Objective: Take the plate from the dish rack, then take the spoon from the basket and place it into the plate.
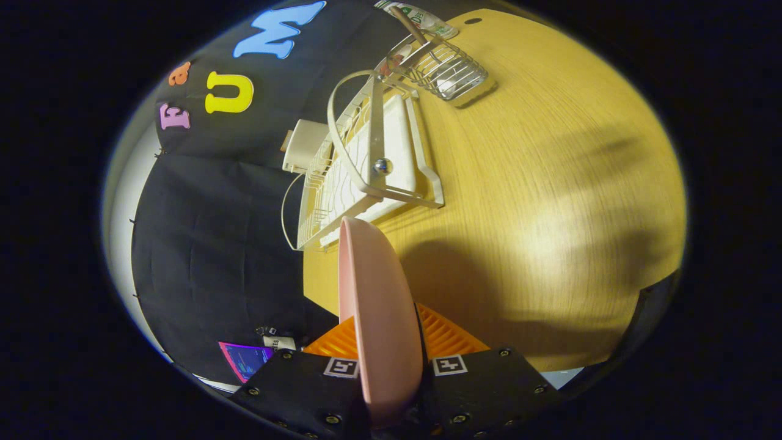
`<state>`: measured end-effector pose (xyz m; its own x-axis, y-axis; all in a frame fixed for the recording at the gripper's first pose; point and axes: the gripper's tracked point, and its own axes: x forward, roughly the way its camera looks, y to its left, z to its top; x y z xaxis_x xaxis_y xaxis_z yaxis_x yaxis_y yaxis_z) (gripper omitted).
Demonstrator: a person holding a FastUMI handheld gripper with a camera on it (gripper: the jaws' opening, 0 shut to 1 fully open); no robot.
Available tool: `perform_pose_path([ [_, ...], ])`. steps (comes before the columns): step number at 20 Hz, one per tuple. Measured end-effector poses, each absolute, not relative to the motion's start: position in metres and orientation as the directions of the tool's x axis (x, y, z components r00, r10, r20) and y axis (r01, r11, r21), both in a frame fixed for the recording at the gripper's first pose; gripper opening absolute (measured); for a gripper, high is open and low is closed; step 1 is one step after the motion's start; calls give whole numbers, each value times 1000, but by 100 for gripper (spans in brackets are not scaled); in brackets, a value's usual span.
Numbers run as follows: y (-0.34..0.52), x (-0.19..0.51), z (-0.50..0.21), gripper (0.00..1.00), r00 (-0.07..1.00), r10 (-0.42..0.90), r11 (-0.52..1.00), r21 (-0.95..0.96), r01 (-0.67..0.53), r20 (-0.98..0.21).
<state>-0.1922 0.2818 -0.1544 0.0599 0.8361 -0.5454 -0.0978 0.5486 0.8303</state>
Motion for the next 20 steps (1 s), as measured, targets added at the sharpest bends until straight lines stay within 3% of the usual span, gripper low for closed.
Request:
perform_pose_path([
  [11, 298, -195, -179, 30, 61, 826, 560, 828, 20, -560],
  [13, 303, -191, -173, 40, 76, 838, 540, 841, 33, -540],
  [16, 300, -187, -169, 74, 82, 836, 542, 840, 26, -543],
  [20, 286, -182, -170, 74, 83, 826, 557, 830, 25, -557],
])
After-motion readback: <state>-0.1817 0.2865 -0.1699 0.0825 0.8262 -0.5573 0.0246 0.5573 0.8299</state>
